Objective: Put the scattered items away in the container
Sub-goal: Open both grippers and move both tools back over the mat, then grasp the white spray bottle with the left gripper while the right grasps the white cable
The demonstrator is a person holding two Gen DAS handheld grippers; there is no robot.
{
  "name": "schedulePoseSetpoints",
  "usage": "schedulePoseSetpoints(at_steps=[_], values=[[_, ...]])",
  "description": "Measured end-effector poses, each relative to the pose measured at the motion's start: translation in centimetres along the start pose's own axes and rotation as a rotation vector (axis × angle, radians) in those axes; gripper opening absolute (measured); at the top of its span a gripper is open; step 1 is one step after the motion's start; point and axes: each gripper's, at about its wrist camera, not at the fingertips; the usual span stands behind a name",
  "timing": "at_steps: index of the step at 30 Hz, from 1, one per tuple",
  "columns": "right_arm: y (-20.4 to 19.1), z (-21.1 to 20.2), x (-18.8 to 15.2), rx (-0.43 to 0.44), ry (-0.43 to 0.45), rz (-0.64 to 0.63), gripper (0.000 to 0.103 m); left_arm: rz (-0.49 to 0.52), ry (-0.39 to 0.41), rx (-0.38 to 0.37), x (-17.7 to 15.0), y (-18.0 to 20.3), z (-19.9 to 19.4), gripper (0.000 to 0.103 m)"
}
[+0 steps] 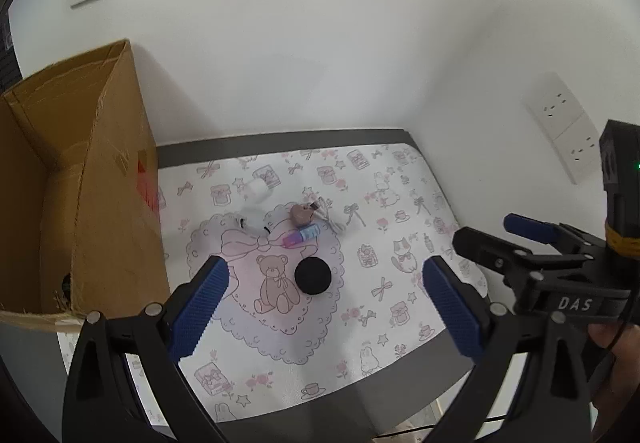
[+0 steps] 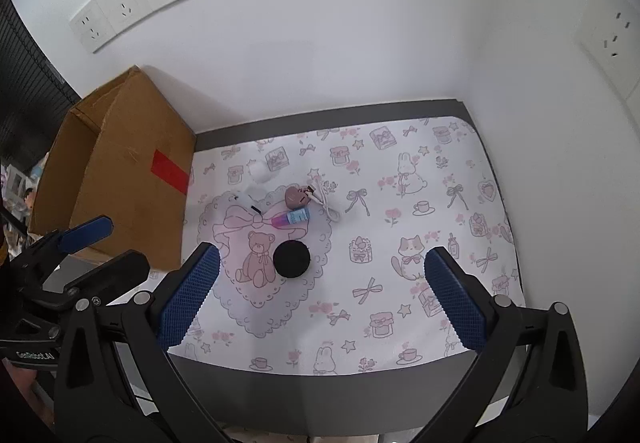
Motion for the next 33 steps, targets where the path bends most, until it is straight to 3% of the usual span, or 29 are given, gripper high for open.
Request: schedulePoseSetpoints(at_steps=[9, 15, 23, 33], values=[[1.6, 4.2, 3.0, 0.035, -0.087, -0.060, 0.103, -0.053, -0.058, 0.047, 1.6, -0.2, 2.9, 0.097], [2.6, 7.8, 3.8, 0.067, -0.117, -0.056, 0.103, -0.076, -0.161, 0.125, 2.9, -0.8, 5.7, 0.097], [3.6, 10.6, 4.7, 0.103, -0.137, -0.027, 0.103, -0.062, -0.186, 0.140, 4.0, -0.6, 8.6, 0.097], [3.7, 13.1, 6.2, 0.071, -0.185, -0.055, 0.103, -0.045, -0.223, 0.147, 5.7, -1.9, 12.4, 0.097]])
Point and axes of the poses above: each gripper's, at about its wrist camera, not at the fingertips, and z roughly the way its jaws point, y to its right, x to its top, and after that the axes turned 14 degrees about -y, right-handed
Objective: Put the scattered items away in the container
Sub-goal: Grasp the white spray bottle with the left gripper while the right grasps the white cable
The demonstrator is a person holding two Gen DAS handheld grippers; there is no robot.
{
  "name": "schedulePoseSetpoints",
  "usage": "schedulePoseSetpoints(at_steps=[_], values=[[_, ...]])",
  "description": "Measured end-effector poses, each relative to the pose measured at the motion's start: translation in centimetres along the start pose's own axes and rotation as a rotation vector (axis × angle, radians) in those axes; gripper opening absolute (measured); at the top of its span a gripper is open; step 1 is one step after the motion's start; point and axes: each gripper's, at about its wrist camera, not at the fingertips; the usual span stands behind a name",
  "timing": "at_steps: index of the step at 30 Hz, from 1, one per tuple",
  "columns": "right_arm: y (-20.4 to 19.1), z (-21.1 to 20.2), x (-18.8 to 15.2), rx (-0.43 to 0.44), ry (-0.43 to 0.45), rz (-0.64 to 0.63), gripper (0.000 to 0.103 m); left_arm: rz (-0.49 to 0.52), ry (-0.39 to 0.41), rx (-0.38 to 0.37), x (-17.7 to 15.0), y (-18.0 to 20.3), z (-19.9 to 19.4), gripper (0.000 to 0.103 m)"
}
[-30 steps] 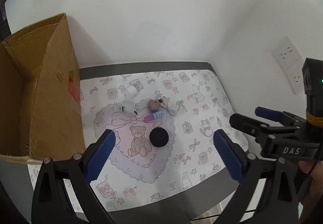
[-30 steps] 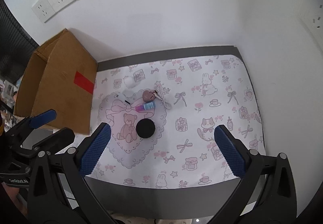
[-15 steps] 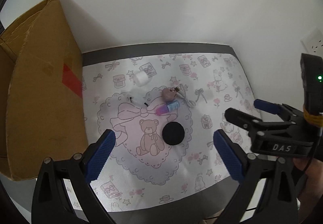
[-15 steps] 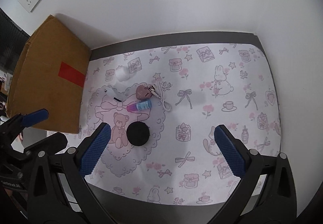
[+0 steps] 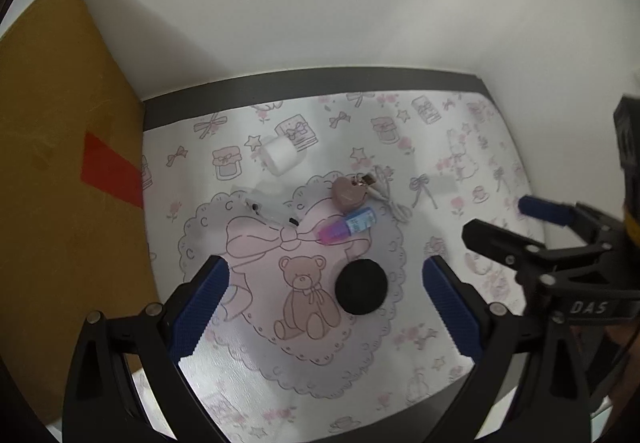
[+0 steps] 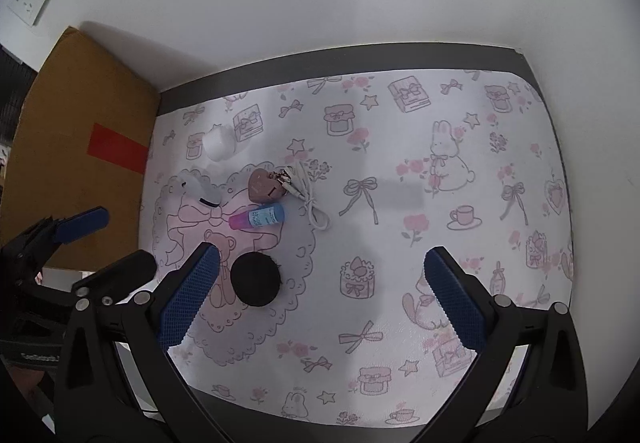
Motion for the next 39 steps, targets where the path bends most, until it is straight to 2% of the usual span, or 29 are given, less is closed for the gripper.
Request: schedulePoseSetpoints(at_steps=[10, 13, 16, 19, 24, 26, 29, 33, 37, 39], values=[[0.9, 3.4, 2.1, 0.018, -0.082, -0.005, 0.096, -0.037, -0.064, 0.002, 2.0, -1.7, 3.4, 0.096], [0.6, 4.4, 2.6, 0.004, -0.110, -0.023, 0.093, -0.047, -0.099, 0.007, 2.5, -2.1, 4.5, 0.086], [0.5, 5.3, 3.1, 0.007, -0.131, -0.033, 0.088, -0.053, -0.120, 0.004, 3.0, -2.6, 5.6, 0.085], [0.3, 6.3, 3.6, 0.008, -0.160, -0.056, 0.081, -0.067, -0.139, -0.005, 3.4, -3.0, 6.5, 0.084], [-0.7, 7.6, 4.5, -0.022, -0.190, -0.112, 0.063, -0.104, -0.163, 0.008, 3.9, -3.8, 7.5, 0.080], [-1.0, 7.9, 4.7, -0.036, -0.187, -0.135, 0.058, -0.110, -0.175, 0.017, 4.0, -3.9, 8.0, 0.074], [-1.2, 8.6, 5.0, -0.041, -0.203, -0.149, 0.056, -0.124, -0.190, 0.019, 4.2, -4.2, 8.7, 0.069], [-1.2, 9.3, 5.3, -0.048, -0.218, -0.164, 0.043, -0.155, -0.183, 0.012, 4.5, -4.6, 9.0, 0.066], [-1.5, 9.4, 5.5, -0.057, -0.211, -0.192, 0.041, -0.192, -0.184, -0.006, 4.6, -5.1, 9.4, 0.065], [-1.7, 9.5, 5.6, -0.059, -0.212, -0.204, 0.037, -0.205, -0.185, -0.010, 4.6, -5.3, 9.6, 0.060]])
Point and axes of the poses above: each gripper's, at about its wrist camera, not at the fingertips, and z roughly the way its jaws point, y to its right, x to its top, and after that the axes turned 14 degrees about -y, right-handed
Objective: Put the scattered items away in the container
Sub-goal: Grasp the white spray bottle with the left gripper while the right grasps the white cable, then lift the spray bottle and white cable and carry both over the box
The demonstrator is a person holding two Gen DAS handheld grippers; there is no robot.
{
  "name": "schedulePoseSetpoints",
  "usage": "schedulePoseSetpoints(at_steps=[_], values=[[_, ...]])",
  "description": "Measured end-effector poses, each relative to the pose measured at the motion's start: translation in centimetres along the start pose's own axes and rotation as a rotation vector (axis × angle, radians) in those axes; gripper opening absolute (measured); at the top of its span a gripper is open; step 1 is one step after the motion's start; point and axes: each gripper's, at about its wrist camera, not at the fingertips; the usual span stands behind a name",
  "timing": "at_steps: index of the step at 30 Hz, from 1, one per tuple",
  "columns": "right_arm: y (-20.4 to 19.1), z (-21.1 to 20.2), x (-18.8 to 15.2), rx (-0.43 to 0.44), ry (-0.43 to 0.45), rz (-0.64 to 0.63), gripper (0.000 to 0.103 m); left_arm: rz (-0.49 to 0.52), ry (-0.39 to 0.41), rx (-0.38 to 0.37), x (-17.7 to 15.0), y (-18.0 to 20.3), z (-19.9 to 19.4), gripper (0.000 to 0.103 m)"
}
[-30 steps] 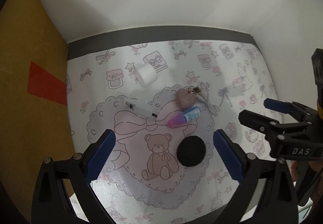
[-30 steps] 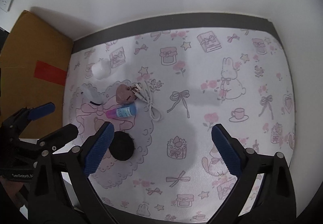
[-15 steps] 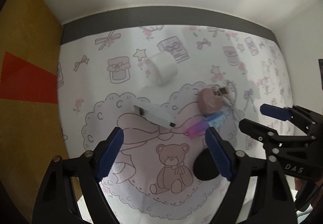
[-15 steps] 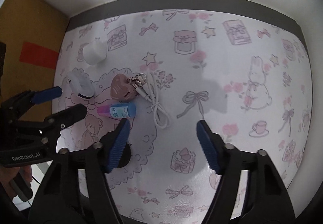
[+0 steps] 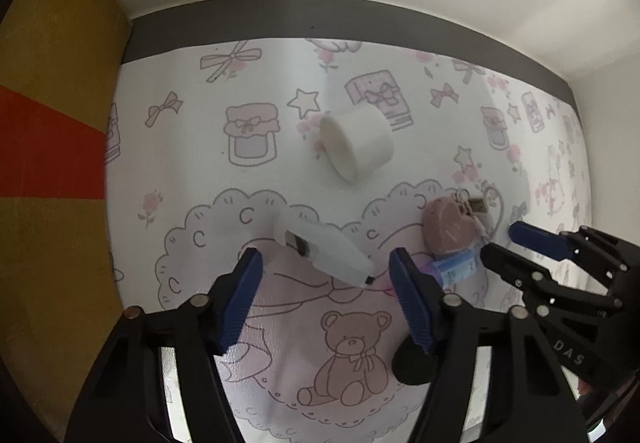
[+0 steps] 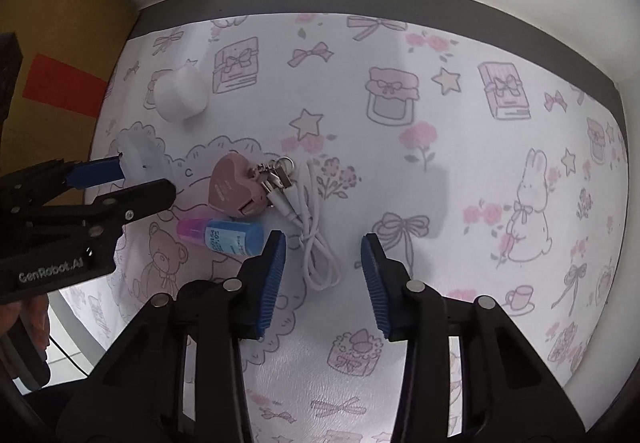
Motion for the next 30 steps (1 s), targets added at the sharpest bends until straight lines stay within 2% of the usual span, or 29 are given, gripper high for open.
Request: schedulePoseSetpoints(at_steps=[1, 3, 6, 8, 9, 15, 16, 17, 24, 26, 30], values=[[0.0, 0.1, 0.1, -0.001, -0.005, -0.004, 0.034, -0.007, -0.005, -0.002, 0.1, -0.1, 0.2, 0.055], [-0.1, 0.1, 0.2, -0.009, 0.000, -0.012, 0.020, -0.009, -0.001, 0.000, 0.1, -0.1, 0.2, 0.053], [-0.2, 0.1, 0.2, -0.015, -0.002, -0.020, 0.016, 0.001, 0.003, 0.006, -0.1, 0.1, 0.2, 0.051], [-0.2, 0.1, 0.1, 0.002, -0.009, -0.023, 0.011, 0.013, 0.004, -0.009, -0.3, 0.2, 0.3, 0.037], [-0.3, 0.1, 0.1, 0.004, -0.009, -0.019, 0.011, 0.015, 0.001, -0.016, -0.4, 0.2, 0.3, 0.033], [-0.6, -0.1, -0.3, 0.035, -0.014, -0.011, 0.011, 0.043, 0.005, -0.044, -1.0, 0.2, 0.2, 0.030], [-0.6, -0.2, -0.4, 0.039, -0.009, -0.007, 0.011, 0.050, 0.008, -0.048, -1.2, 0.3, 0.1, 0.027], [-0.6, -0.4, -0.6, 0.049, -0.003, 0.004, 0.011, 0.056, 0.010, -0.049, -1.5, 0.3, 0.1, 0.016], [-0.4, -2.1, -2.0, 0.089, 0.037, 0.062, 0.011, 0.104, 0.028, -0.066, -3.1, 0.9, -0.9, 0.015], [-0.5, -2.7, -2.5, 0.098, 0.050, 0.073, 0.011, 0.113, 0.035, -0.071, -2.0, 0.4, -1.7, 0.015], [-0.6, -4.2, -3.7, 0.097, 0.080, 0.097, 0.011, 0.132, 0.062, -0.076, -2.9, 0.6, -2.9, 0.015]])
Point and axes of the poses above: each gripper's, at about its wrist camera, not at the fingertips, and z roughly the way its jaws point, y to its right, x to its top, and after that the axes turned 14 degrees about -y, right-handed
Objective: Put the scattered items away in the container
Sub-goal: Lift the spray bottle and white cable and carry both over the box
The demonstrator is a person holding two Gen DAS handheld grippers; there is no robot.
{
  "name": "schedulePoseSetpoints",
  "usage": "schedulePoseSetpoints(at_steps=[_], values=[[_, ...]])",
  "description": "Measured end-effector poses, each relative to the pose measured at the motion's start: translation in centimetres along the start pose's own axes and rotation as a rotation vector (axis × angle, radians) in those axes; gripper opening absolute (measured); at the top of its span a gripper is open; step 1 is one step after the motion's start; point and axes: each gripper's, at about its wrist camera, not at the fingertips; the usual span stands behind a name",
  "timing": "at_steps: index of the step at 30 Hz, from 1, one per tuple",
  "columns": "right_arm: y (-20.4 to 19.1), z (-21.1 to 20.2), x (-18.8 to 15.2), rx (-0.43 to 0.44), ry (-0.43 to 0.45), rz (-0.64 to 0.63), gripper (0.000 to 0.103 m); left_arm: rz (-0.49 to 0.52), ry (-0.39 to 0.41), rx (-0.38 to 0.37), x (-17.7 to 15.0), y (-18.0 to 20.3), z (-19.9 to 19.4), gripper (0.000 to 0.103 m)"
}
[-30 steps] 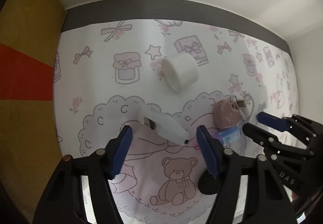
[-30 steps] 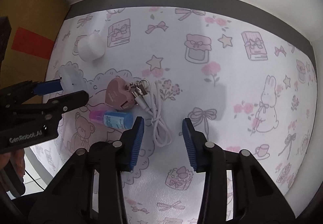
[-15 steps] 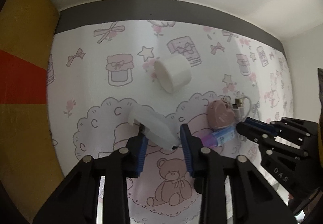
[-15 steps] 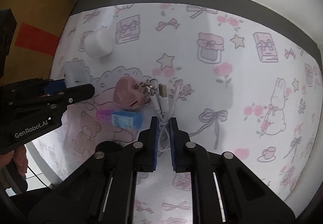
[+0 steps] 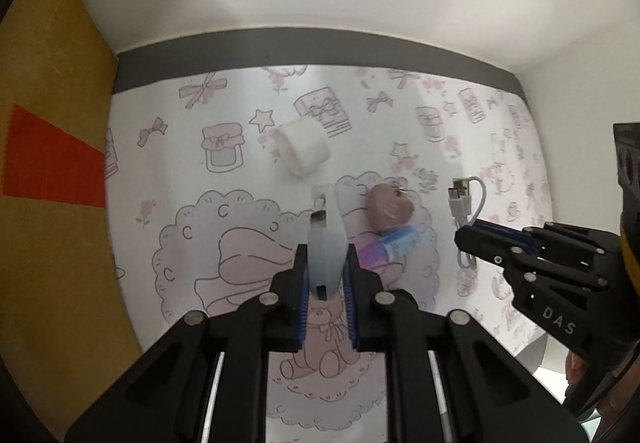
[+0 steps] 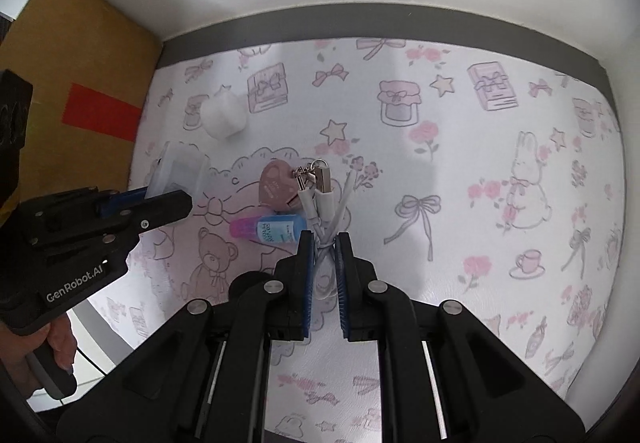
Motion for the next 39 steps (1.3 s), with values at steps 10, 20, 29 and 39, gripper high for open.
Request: schedulePoseSetpoints(at_steps=[10, 20, 29, 39], values=[[-2.8, -3.8, -1.6, -0.032, 0.091, -0.002, 0.010, 0.061, 0.079, -0.010, -2.4, 2.2, -3.2, 0.015], [-5.7, -8.2, -4.2, -0.069, 0.187, -0.012, 0.011, 0.108, 0.165, -0.020, -5.7, 2.9, -7.2, 0.015], [-8.9, -10.6, -6.4, -0.091, 0.250, -0.019, 0.011, 0.122, 0.245, -0.033, -9.0, 1.8, -10.8, 0.015], [-12.9, -12.6, -8.0, -0.103, 0.311, -0.026, 0.011, 0.159, 0.305, -0.045, -11.4, 0.1, -14.2, 0.015]])
Point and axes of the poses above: each gripper's, at about its wrist camera, not at the fingertips, and z roughly the way its jaws point, y to its right, x to its top, and after that the axes turned 14 degrees about -y, right-handed
